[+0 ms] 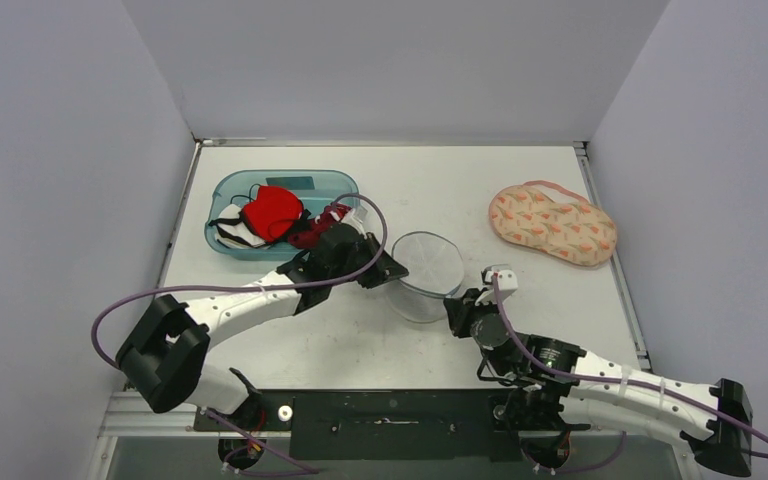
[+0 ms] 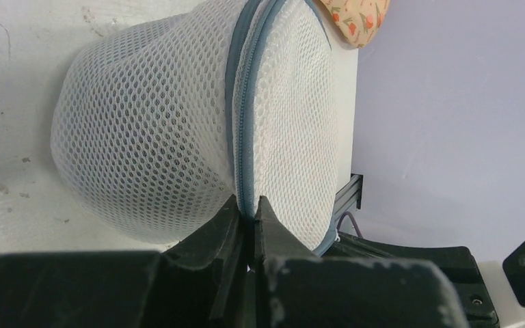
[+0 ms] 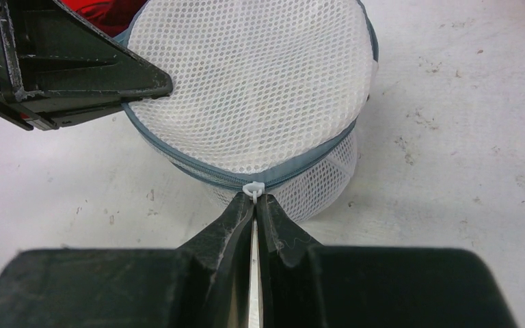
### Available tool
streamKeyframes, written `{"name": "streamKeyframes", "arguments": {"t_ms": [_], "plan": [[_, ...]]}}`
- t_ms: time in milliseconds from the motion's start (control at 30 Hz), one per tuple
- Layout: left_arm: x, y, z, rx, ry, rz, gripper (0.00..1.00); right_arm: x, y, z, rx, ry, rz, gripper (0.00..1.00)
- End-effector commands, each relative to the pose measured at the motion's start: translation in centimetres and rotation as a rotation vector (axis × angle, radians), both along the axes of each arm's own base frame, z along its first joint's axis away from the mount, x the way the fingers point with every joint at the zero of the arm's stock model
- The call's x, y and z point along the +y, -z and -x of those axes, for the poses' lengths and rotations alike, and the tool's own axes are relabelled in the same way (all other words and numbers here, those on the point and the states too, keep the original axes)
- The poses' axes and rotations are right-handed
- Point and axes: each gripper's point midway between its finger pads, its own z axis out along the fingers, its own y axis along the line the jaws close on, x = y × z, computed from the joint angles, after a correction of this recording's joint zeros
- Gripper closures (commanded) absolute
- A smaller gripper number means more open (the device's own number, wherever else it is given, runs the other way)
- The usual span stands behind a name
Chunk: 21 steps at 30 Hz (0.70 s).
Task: Unzip the laundry bag and remove the bra
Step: Unzip the laundry bag at the center of the board.
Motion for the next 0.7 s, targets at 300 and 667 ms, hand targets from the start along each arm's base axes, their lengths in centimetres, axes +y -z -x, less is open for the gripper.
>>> {"name": "streamKeyframes", "arguments": {"t_ms": [300, 667], "plan": [[-0.7, -0.8, -4.7, -0.094, 0.046, -0.021, 0.50, 1.9, 0.2, -0.4, -0.066, -0.082, 0.015, 0.95], [1.2, -2.4, 0.8, -0.024, -0.040, 0.024, 0.04, 5.8, -1.3, -0.6, -0.075, -0.186, -0.003, 0.95]]}}
